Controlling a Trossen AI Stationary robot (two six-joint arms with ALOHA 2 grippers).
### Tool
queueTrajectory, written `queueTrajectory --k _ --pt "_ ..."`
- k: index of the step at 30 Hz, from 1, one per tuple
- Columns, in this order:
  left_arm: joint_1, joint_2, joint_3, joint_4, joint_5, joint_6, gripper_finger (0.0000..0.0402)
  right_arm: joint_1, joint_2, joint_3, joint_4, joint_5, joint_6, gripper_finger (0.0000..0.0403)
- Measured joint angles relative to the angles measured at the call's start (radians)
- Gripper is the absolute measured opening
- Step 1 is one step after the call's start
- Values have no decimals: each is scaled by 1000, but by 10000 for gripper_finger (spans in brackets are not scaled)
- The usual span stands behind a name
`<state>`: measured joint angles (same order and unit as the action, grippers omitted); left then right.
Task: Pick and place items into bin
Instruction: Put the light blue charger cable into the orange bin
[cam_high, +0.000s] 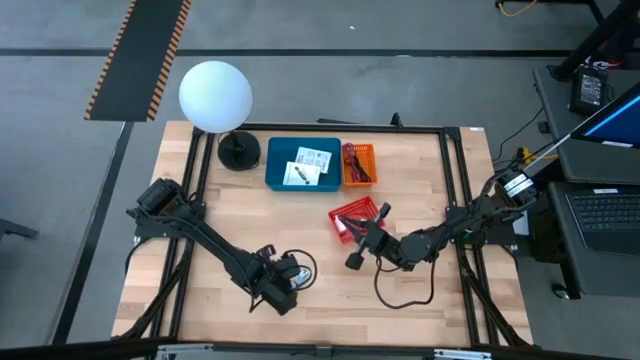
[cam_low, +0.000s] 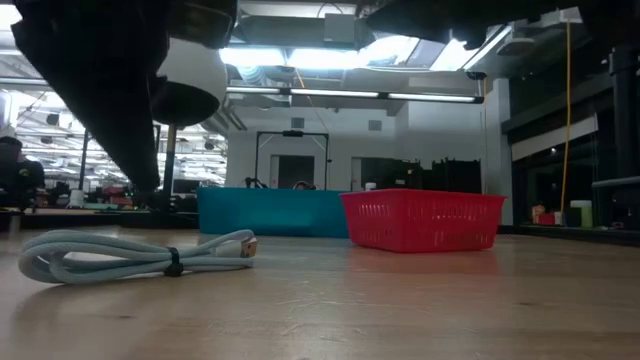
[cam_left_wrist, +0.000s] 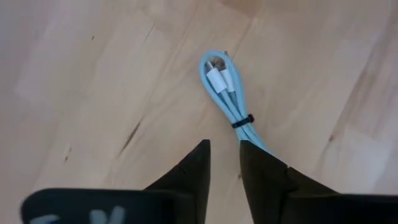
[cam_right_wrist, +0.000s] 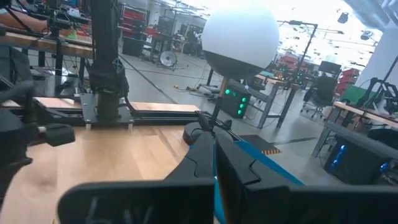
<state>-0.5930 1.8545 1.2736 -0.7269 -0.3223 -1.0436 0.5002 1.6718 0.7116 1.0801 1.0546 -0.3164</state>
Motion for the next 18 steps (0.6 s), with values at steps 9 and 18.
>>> queueTrajectory --k 9,18 --pt "-1 15 0 53 -1 -70 140 7 0 0 0 0 -4 0" --pt "-16 43 -8 104 -1 -71 164 7 0 0 0 1 -7 0"
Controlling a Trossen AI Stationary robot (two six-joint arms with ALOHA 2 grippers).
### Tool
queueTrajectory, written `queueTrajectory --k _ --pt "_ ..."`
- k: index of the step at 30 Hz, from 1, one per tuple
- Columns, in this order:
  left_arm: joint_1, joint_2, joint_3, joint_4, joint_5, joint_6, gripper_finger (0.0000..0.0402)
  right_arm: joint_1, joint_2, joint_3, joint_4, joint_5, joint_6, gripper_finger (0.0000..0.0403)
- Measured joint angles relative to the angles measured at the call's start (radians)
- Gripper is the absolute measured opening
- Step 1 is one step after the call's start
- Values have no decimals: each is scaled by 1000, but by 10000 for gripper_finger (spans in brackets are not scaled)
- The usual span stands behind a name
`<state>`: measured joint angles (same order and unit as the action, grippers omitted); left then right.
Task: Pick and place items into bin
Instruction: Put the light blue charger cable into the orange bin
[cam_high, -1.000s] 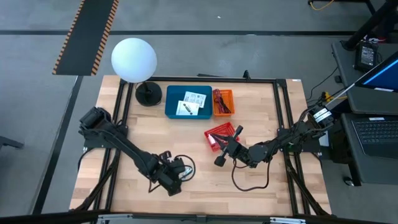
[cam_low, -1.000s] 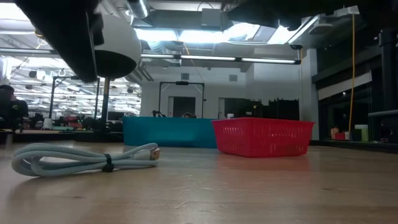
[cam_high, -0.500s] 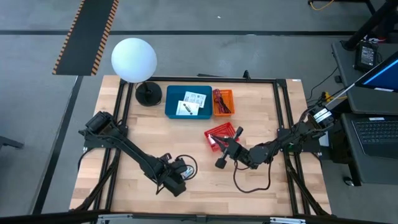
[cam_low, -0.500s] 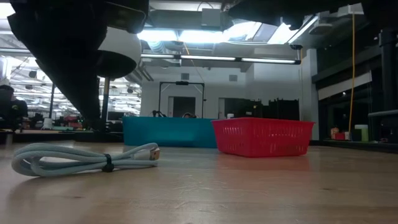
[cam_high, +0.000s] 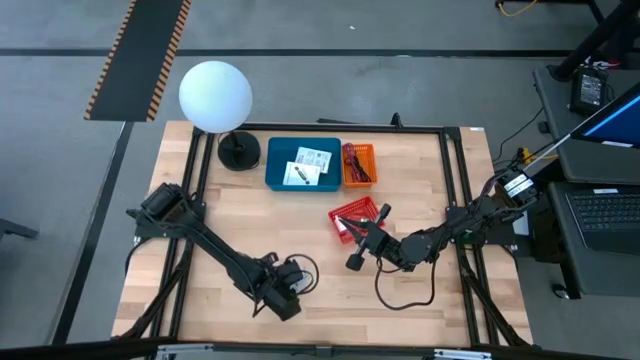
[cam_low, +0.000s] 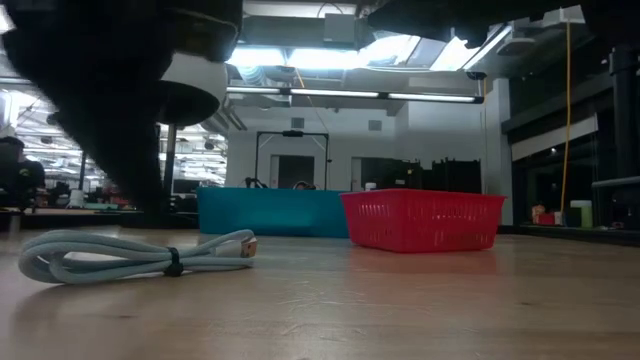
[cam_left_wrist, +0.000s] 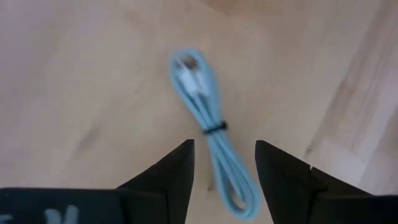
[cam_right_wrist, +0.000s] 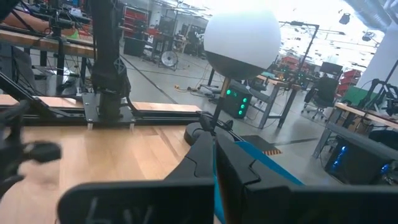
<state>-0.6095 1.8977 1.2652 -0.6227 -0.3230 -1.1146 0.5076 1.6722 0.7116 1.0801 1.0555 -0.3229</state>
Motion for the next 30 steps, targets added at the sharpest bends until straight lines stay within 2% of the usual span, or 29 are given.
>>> queueTrajectory --k 5,10,13,17,25,30 --pt "-3 69 0 28 68 26 164 0 0 0 0 0 0 0" --pt "12 107 4 20 68 31 163 0 0 0 0 0 0 0" --pt "18 106 4 17 79 90 154 0 0 0 0 0 0 0" --pt "19 101 6 15 82 151 119 0 0 0 0 0 0 0" --pt "22 99 39 -19 99 271 18 0 0 0 0 -1 3 0" --pt "22 48 40 -86 82 316 19 0 0 0 0 -2 6 0"
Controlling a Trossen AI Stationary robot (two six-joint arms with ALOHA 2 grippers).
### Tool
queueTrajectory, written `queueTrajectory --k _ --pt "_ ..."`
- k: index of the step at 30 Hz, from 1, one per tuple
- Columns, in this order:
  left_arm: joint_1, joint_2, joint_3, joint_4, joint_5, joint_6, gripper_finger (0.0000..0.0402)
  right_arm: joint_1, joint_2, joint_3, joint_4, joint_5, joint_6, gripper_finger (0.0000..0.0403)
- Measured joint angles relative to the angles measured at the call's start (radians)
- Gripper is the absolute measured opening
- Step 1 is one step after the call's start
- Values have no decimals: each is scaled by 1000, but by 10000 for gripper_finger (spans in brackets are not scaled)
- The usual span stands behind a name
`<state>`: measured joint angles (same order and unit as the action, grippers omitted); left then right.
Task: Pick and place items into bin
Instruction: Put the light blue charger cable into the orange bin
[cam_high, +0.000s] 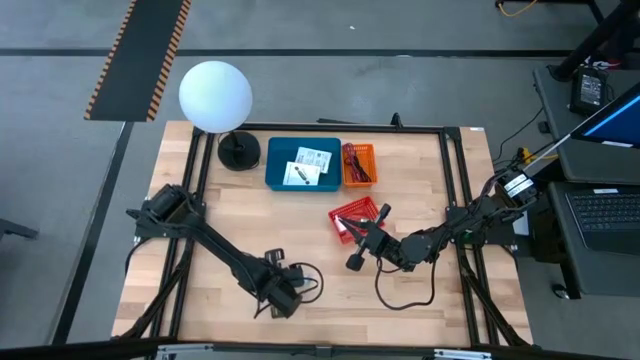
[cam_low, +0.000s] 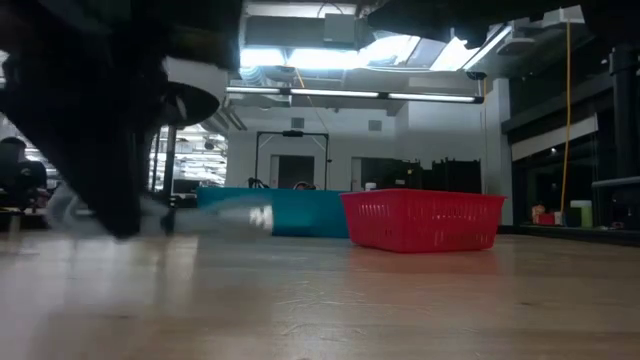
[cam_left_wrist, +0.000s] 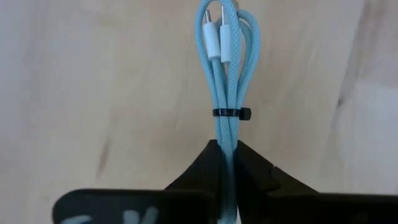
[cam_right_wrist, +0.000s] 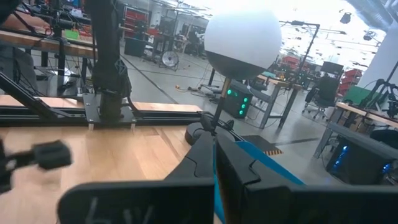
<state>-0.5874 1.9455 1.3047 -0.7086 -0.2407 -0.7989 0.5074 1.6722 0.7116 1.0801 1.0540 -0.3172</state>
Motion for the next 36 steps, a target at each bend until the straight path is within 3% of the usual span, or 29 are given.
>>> queueTrajectory --k 4,10,21,28,36 --pt "-6 -50 -16 -42 -62 88 19 0 0 0 0 -8 1 0" --pt "12 -192 -20 -89 -61 239 15 0 0 0 0 -9 -1 0" --pt "48 -524 -78 -39 -294 450 15 6 0 0 -4 -10 -1 0" --pt "86 -714 -358 209 -286 487 14 7 0 0 -83 -12 124 0" --pt "178 -885 -662 668 -122 694 14 7 1 0 -105 -37 96 0"
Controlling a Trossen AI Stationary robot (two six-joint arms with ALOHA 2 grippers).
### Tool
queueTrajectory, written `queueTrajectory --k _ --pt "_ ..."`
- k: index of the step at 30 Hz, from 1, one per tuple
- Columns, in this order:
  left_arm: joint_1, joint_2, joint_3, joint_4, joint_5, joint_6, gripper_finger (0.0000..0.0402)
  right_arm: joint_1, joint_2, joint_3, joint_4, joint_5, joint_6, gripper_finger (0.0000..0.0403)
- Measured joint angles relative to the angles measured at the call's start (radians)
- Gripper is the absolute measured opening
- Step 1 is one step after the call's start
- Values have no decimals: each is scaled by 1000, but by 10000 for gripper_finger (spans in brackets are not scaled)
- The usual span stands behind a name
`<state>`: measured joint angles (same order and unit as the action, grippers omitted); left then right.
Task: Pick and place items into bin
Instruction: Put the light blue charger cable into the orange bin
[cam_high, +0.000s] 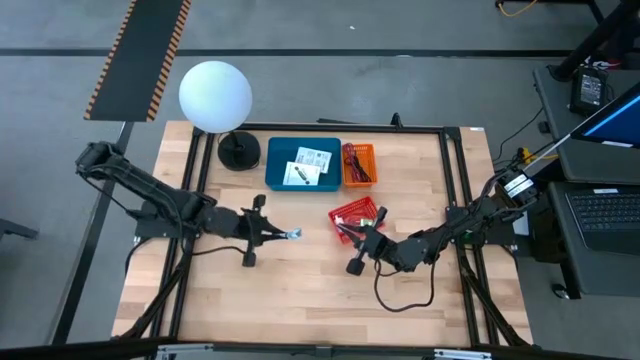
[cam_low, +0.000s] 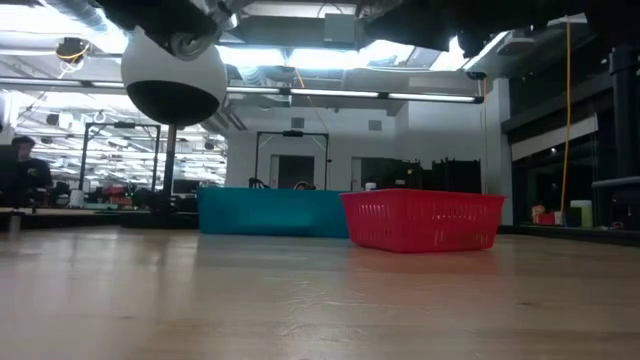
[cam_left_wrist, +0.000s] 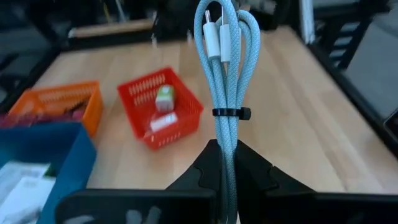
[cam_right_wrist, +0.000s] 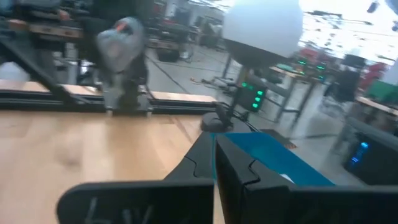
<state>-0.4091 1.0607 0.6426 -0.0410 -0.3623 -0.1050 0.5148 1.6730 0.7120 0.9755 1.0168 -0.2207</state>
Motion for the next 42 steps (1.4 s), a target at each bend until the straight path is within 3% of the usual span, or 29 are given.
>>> queueTrajectory --k 9,14,17,20,25,30,33,38,42 --pt "144 -43 -171 285 186 88 14 -13 0 0 2 -124 5 11" --pt "224 -37 -228 441 208 130 15 -33 0 0 6 -130 6 58" --pt "274 -37 -247 493 287 152 16 -46 0 0 7 -137 9 95" --pt "324 -37 -259 517 378 157 16 -77 0 0 7 -219 89 129" --pt "388 -37 -261 544 440 155 16 -163 0 0 -7 -403 172 172" --pt "405 -37 -261 577 459 146 16 -213 0 0 -8 -423 164 198" --pt "405 -12 -261 607 458 147 17 -241 0 6 -9 -503 170 204" --pt "406 85 -261 735 458 160 17 -288 20 68 -39 -646 181 199" --pt "406 175 -261 865 458 161 17 -302 38 102 -55 -679 135 192"
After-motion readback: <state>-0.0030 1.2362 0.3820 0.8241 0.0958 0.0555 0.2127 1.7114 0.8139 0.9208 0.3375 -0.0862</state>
